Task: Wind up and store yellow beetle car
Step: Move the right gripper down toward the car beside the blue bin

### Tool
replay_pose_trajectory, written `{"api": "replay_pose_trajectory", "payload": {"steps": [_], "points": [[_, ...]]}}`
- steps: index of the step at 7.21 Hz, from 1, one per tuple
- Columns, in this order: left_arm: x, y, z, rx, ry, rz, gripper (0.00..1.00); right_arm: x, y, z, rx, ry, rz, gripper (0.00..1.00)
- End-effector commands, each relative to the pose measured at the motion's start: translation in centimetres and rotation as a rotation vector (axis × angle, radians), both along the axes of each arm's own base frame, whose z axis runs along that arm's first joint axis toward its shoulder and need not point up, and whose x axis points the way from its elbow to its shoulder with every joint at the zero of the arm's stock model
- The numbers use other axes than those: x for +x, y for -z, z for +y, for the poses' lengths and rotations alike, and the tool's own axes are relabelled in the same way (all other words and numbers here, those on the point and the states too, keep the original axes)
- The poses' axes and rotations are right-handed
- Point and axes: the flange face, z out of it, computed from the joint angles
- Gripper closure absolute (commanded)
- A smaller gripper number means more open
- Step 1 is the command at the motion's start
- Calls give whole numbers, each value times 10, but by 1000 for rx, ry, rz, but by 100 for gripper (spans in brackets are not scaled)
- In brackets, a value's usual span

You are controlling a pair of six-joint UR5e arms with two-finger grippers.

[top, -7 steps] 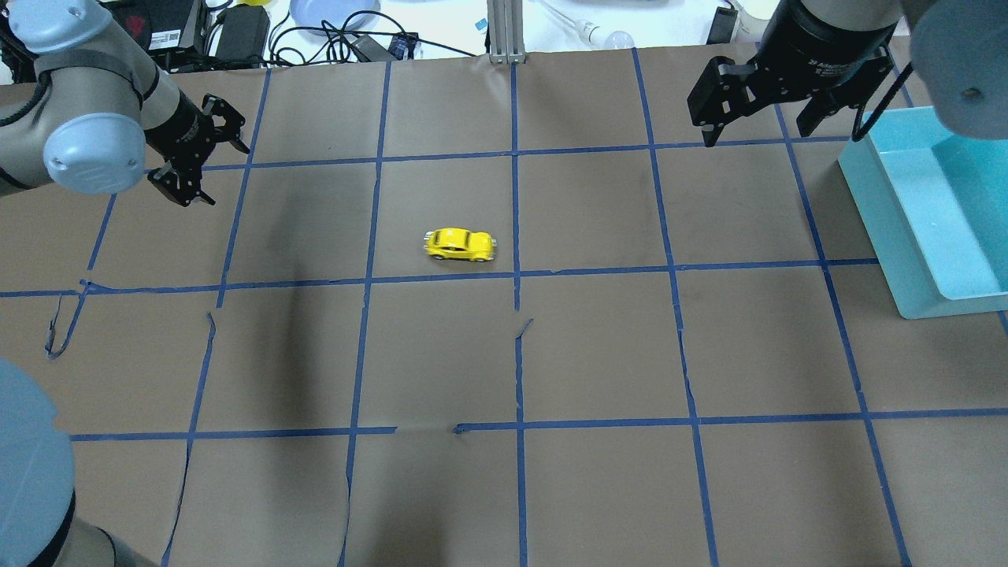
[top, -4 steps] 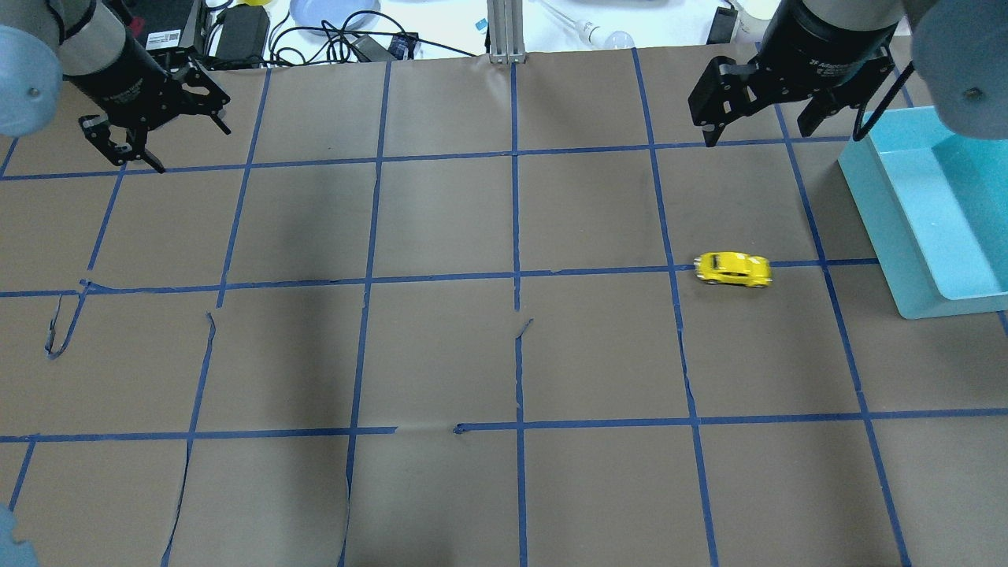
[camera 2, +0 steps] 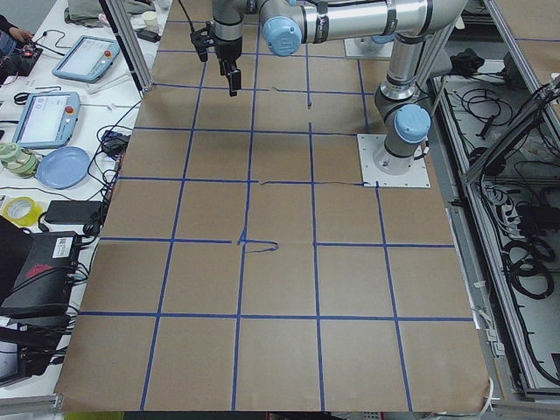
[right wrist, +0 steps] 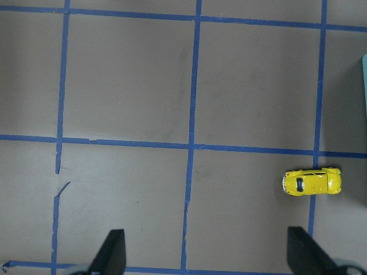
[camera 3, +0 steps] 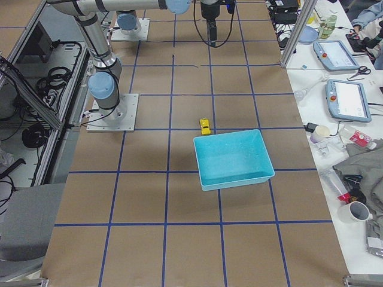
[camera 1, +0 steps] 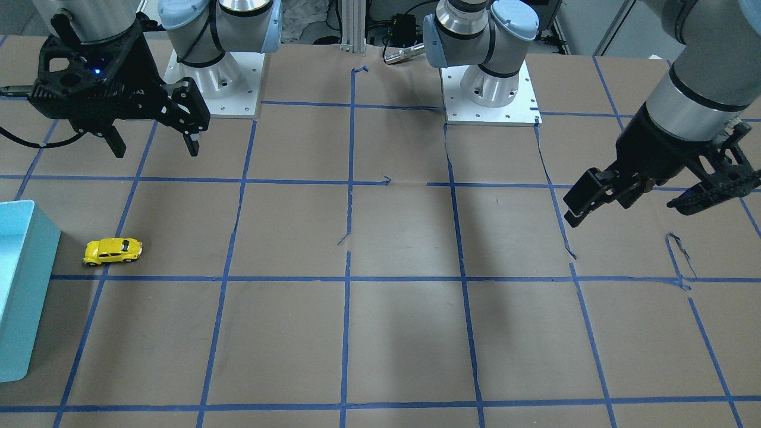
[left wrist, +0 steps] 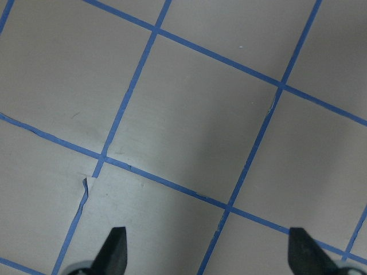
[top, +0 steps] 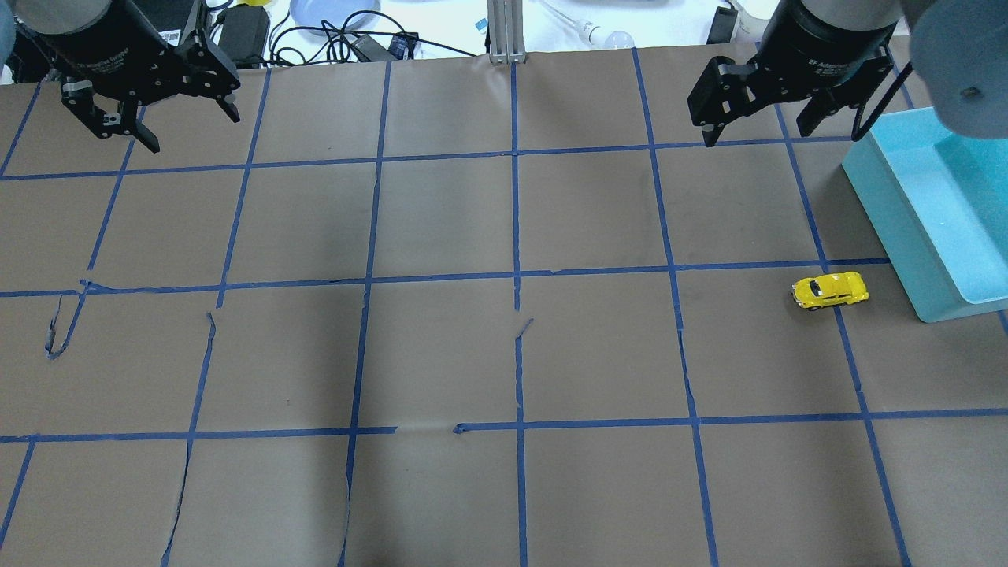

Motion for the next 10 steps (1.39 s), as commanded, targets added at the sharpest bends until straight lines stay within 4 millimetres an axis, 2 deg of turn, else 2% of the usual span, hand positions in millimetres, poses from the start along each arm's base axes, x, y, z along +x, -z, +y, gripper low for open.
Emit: {"api": "replay_pose_trajectory", "payload": {"steps": [1,2,3,4,5,6,7,8,9,10], "points": [[-12,-1,8,26,196,-13,0,1,1,-1,3,-43,-4,0],[-20,-1,11,36,290,-50,0,1,3,5,59,-71,-19,0],[-38,-10,18,22,339,-59,0,1,13,4,94,-218,-11,0],[-70,-22,34,0,415,-63,0,-8,43,-13,144,-426,-17,3],[-84,-23,40,5,446,-66,0,-28,63,-29,165,-544,-22,5],[-87,-22,42,9,451,-65,0,-55,72,-32,188,-670,-28,5],[-88,-18,43,14,453,-59,0,-100,95,-41,198,-840,-41,5],[-89,-22,49,7,454,-63,0,-143,126,-50,229,-936,-84,3],[-89,-25,54,5,454,-63,0,-173,145,-60,210,-1074,-86,3],[-88,-23,56,10,456,-65,0,-186,162,-71,168,-1306,-18,3]]}}
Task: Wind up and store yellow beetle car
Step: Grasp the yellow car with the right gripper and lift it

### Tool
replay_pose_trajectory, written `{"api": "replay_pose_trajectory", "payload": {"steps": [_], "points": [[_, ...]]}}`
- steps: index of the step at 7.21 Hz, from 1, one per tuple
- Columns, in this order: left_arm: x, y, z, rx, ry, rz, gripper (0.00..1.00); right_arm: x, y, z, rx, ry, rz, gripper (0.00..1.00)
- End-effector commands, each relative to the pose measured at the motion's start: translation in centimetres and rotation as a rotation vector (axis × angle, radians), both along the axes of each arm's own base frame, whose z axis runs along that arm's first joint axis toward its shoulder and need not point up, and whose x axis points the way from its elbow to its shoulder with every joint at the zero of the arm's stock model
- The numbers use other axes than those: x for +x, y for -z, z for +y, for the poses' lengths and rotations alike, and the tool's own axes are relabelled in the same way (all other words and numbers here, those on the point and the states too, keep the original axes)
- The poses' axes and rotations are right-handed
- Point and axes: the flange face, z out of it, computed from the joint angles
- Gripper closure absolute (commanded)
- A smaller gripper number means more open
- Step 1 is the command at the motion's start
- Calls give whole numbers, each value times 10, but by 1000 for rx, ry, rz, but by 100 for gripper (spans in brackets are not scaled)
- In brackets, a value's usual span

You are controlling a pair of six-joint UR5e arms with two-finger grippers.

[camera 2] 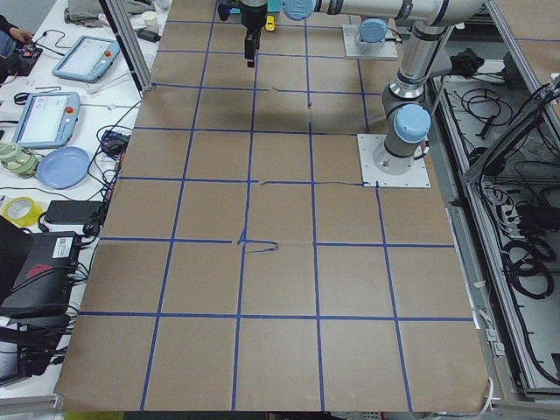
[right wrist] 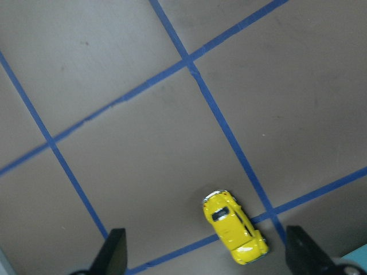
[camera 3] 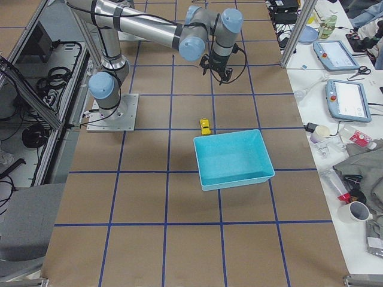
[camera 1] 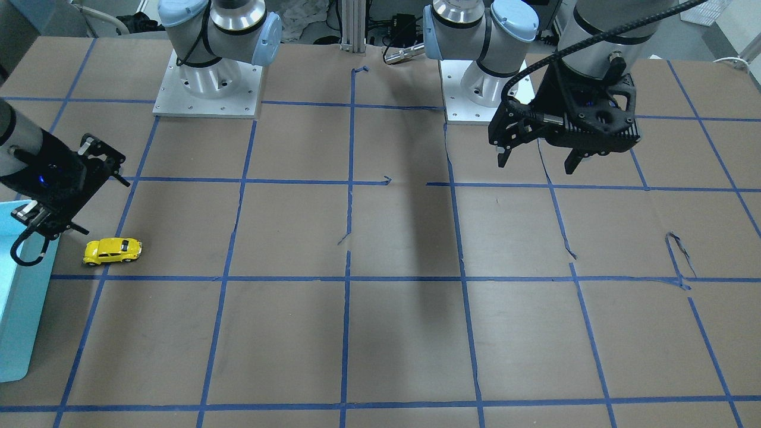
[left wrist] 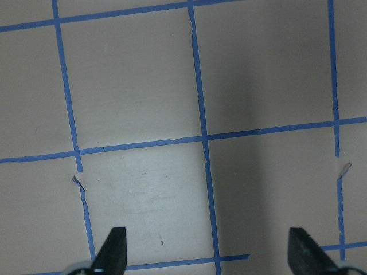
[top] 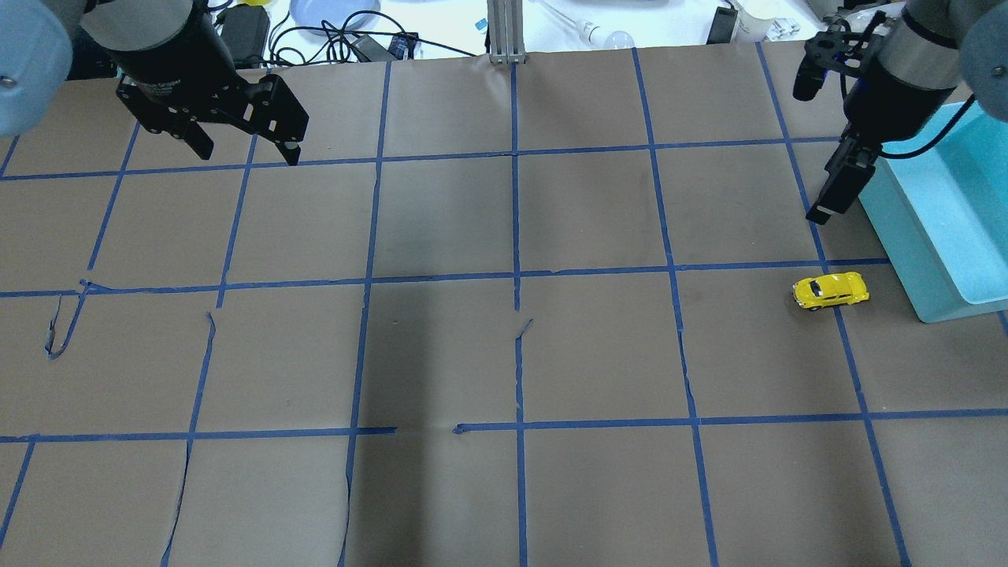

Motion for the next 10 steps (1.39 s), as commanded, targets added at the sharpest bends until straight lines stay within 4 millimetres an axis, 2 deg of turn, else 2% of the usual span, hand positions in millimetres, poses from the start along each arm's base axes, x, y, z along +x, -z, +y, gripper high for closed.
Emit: {"api": "replay_pose_trajectory", "payload": {"steps": [1,3,4,5,7,9,10], "points": [[-1,8,6,20,2,2,0,-40,55,-10,-61,-354,4,3],[5,9,13,18,-6,-5,0,-61,130,8,-131,-552,33,2],[11,9,12,16,-18,-5,0,-70,148,23,-140,-651,35,2],[10,10,12,18,-18,-2,0,-82,159,33,-129,-655,15,2],[10,10,13,18,-21,-2,0,-74,180,51,-135,-606,29,4],[11,12,10,19,-18,-7,0,-72,189,56,-135,-579,32,4],[14,10,11,21,-26,0,0,-72,189,55,-142,-569,35,16]]}}
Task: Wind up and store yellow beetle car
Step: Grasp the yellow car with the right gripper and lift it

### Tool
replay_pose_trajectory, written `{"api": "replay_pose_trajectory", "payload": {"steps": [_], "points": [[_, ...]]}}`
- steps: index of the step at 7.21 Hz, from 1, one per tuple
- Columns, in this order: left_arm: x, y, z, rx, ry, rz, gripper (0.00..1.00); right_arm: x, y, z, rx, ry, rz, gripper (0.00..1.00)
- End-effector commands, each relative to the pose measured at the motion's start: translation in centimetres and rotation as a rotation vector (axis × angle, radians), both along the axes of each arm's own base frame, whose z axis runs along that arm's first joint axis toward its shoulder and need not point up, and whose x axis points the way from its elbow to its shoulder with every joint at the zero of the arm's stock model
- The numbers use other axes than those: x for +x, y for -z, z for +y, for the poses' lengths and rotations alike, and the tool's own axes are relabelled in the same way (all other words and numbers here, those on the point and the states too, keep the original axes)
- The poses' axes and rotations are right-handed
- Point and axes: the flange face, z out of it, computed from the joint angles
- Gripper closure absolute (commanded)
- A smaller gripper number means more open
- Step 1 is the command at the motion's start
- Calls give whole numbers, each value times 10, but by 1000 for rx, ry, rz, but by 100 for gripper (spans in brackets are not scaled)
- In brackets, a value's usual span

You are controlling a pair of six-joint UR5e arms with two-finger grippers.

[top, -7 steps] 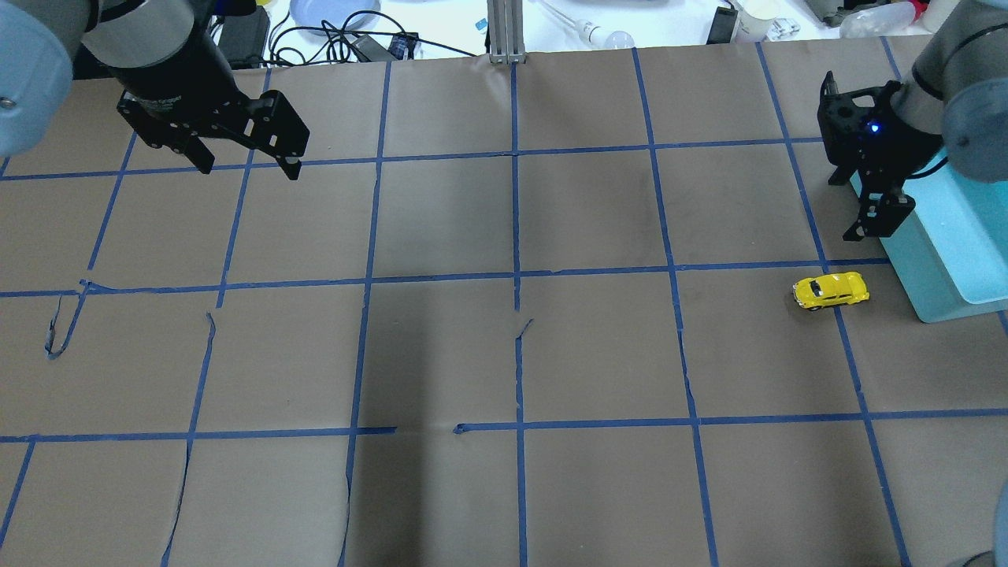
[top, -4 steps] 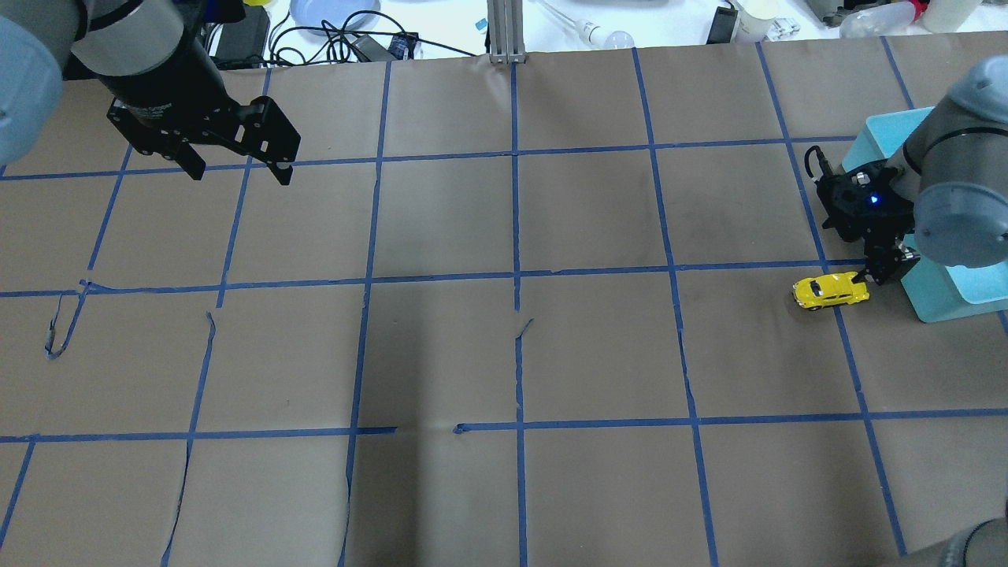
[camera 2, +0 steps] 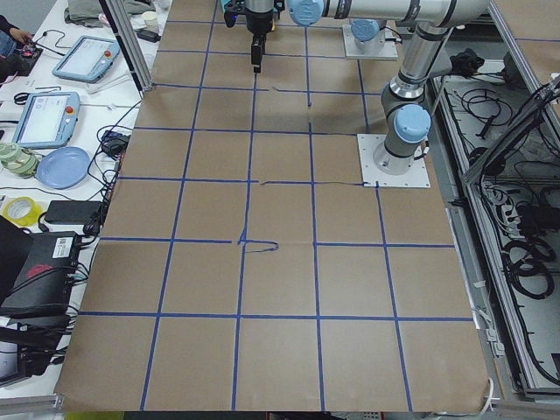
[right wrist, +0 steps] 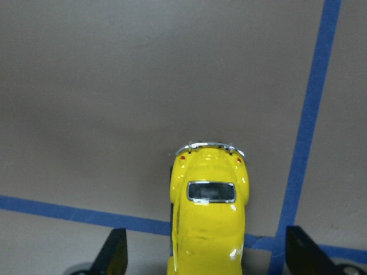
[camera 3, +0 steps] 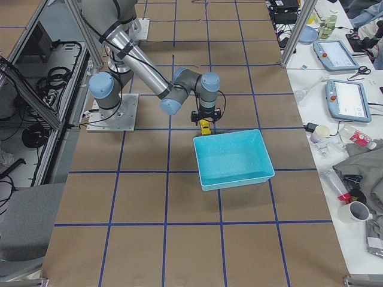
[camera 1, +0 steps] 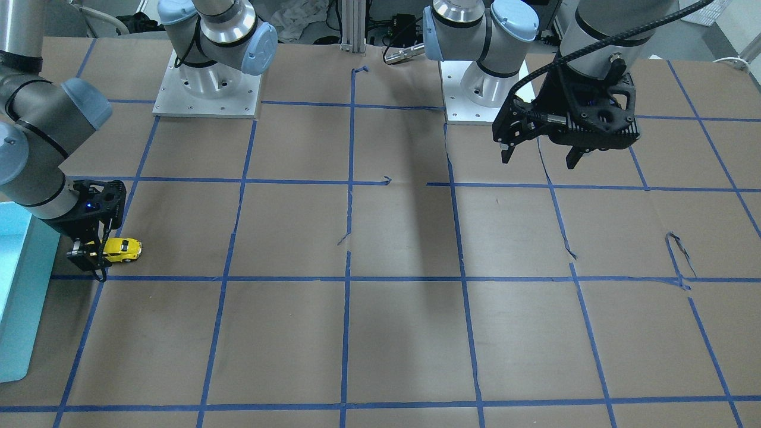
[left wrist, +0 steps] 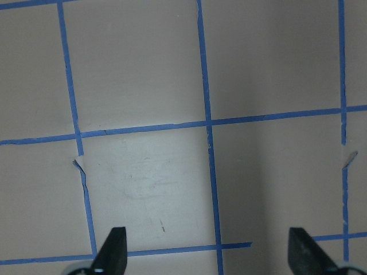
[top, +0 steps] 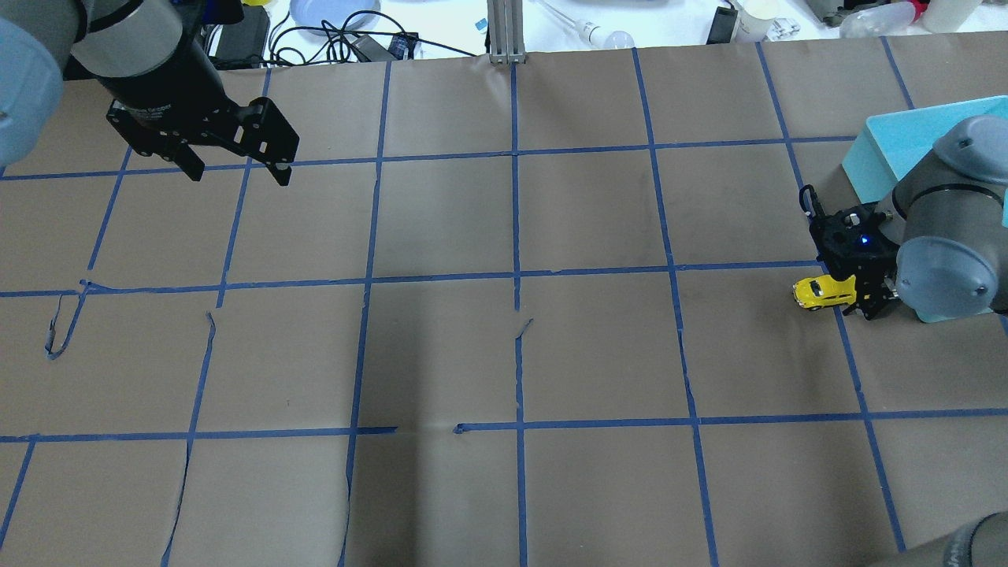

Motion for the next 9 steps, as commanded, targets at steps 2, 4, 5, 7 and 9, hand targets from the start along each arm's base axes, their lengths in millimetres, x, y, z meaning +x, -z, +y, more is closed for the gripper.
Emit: {"api": "replay_pose_trajectory", "payload": {"steps": [2,4,5,7,9], "points": [[4,1,0,6,-7,1,0,-2,5,-2,-24,17,16,76],[4,0,0,2,-7,-2,0,-6,-17,-5,-43,100,56,100],[4,0,2,8,-7,-2,0,-4,-49,-7,-56,97,59,100],[4,2,-1,5,-7,-1,0,-20,-130,-40,-33,97,42,100],[4,-1,1,0,-7,-2,0,-61,-177,-103,-26,21,57,100]]}}
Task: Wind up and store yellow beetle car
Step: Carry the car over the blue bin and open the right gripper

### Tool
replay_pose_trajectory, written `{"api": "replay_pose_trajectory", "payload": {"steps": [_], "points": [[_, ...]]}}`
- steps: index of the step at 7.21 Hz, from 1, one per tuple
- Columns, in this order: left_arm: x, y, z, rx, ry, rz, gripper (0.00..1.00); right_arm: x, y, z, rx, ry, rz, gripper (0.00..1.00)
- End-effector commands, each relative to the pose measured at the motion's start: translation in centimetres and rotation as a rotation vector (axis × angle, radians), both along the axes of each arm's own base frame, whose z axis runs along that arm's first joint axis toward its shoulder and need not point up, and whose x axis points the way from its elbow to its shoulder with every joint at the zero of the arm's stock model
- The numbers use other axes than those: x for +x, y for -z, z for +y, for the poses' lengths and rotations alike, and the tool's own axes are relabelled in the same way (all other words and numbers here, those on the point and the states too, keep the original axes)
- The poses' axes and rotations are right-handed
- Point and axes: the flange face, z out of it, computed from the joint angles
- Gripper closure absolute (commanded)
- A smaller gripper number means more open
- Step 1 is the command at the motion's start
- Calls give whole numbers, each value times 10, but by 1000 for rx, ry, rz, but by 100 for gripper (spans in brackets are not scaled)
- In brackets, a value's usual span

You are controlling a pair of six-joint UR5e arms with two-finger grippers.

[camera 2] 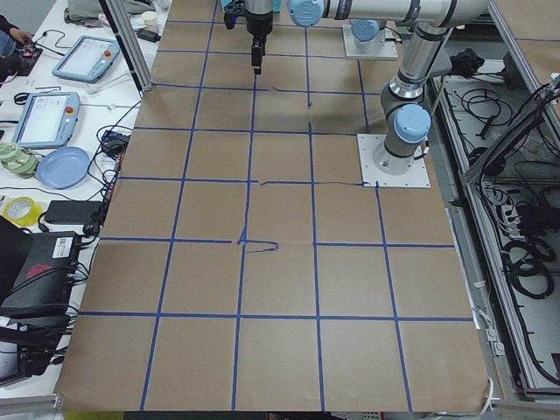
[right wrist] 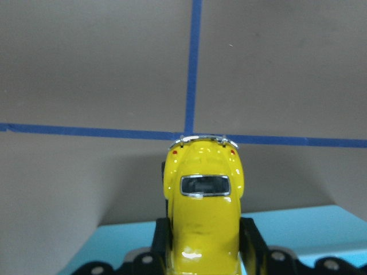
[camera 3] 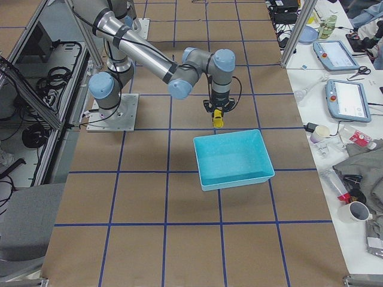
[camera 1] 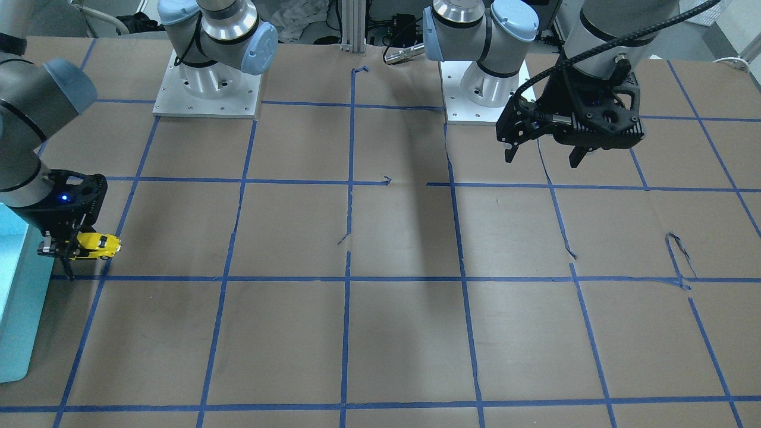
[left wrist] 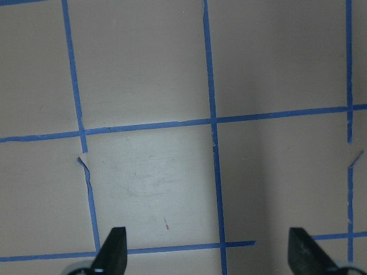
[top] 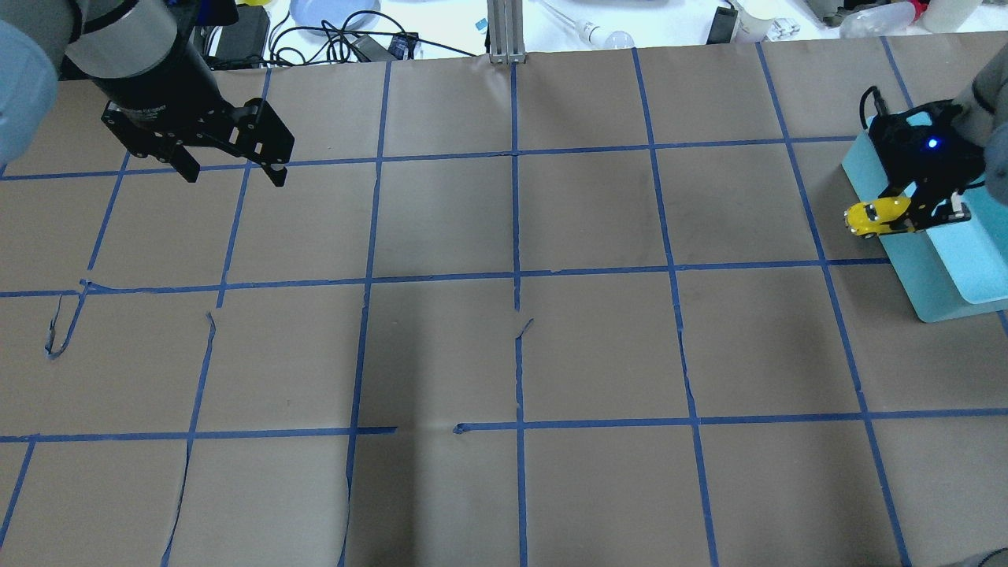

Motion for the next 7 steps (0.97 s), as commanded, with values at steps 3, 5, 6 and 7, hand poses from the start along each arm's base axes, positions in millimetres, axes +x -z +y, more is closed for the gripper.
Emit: {"api": "replay_pose_trajectory", "payload": {"steps": [3,5,6,7], "points": [[1,-1,-1,-4,-1,2,0,-130,30,-68,-43,-155,41,100],[1,-2,1,-4,-2,-1,0,-155,67,-66,-8,-148,14,100],[1,-1,-1,-6,-1,0,0,-165,92,-67,8,-138,-5,100],[0,0,-1,-4,-1,3,0,-180,119,-63,20,-120,-29,100]]}}
